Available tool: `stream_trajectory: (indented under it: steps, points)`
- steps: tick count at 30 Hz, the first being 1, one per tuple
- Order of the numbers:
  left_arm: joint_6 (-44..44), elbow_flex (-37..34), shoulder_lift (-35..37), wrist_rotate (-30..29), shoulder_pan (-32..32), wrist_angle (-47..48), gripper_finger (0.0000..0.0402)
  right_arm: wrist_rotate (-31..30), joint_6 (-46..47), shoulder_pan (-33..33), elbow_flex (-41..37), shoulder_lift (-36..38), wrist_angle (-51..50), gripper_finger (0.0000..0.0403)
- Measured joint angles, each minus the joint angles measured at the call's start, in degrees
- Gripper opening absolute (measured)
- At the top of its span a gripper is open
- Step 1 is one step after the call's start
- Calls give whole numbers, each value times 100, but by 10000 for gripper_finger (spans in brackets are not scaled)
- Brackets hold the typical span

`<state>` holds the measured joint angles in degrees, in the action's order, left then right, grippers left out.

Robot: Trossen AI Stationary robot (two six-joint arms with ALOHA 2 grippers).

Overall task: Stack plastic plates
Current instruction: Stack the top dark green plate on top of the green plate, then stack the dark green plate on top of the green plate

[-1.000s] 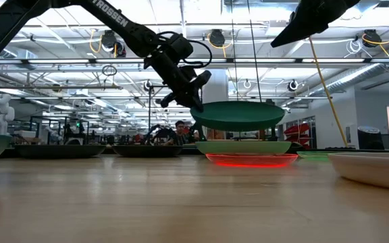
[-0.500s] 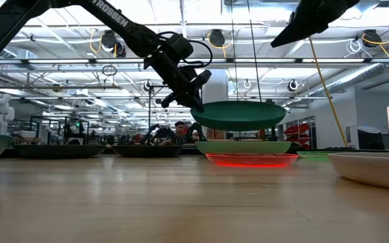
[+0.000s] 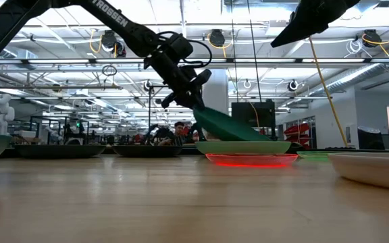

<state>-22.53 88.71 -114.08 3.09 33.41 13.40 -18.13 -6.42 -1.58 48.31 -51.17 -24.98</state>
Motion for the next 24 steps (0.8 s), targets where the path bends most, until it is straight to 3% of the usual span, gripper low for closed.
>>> stream_trajectory:
  steps: [5,13,24]
  points:
    - [11,0,0,-4,0,-3,119,0,1,0,0,1,0,45]
    - [132,0,0,-4,0,-10,125,0,1,-2,0,0,-11,45]
    - [1651,-11,514,9,-551,640,125,0,69,0,0,-3,65,45]
